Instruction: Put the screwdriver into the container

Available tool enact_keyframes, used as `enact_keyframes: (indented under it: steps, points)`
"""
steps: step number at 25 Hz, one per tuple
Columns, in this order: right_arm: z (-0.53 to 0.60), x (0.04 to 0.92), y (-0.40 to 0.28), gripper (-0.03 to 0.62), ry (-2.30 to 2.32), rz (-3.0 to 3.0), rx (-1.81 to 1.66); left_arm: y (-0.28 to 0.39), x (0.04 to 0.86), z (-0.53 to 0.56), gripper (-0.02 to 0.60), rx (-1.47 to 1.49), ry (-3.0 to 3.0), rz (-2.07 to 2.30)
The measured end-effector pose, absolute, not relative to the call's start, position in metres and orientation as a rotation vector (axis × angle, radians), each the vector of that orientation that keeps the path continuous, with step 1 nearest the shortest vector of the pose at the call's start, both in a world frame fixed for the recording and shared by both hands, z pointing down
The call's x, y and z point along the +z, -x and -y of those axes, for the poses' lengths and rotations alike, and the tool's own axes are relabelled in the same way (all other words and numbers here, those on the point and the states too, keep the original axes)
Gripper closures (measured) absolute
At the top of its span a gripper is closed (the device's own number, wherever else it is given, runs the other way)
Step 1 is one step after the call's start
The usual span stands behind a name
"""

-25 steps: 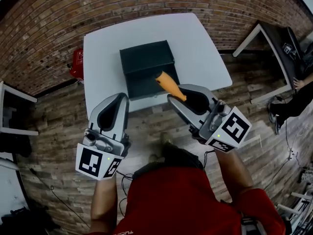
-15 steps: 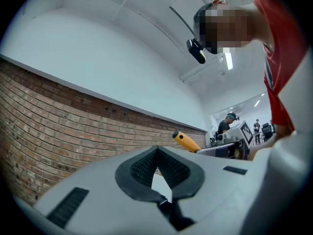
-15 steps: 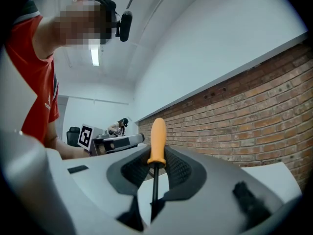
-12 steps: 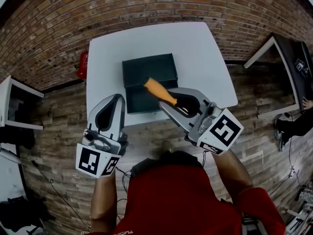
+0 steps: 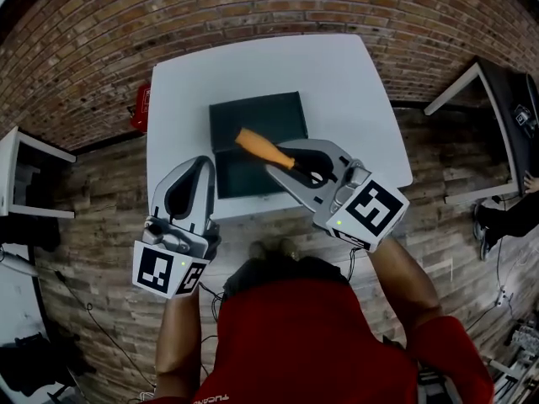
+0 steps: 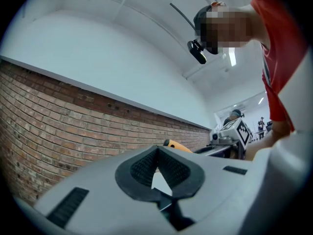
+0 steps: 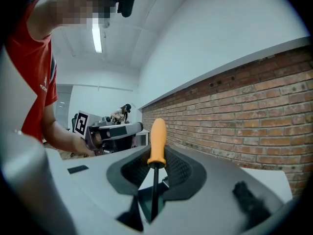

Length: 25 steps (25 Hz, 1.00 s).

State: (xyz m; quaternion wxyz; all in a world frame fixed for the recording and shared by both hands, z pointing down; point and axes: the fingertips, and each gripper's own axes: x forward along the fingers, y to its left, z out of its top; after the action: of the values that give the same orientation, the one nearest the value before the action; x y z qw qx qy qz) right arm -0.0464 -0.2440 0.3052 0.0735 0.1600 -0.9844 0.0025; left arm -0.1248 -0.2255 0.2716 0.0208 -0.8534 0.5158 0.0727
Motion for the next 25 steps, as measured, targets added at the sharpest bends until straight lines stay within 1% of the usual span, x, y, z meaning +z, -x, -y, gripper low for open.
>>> enact_keyframes:
  steps: [12, 25]
  points:
    - [0.260, 0.364, 0.066, 0.507, -0.414, 2.750, -0.028, 0.136, 0.303, 0.243, 0.569, 0.149, 2.697, -1.585]
    - [0.270, 0.446, 0.080, 0.507, -0.262, 2.544, 0.046, 0.138, 0.347, 0.254, 0.569, 0.071, 2.748, -1.625]
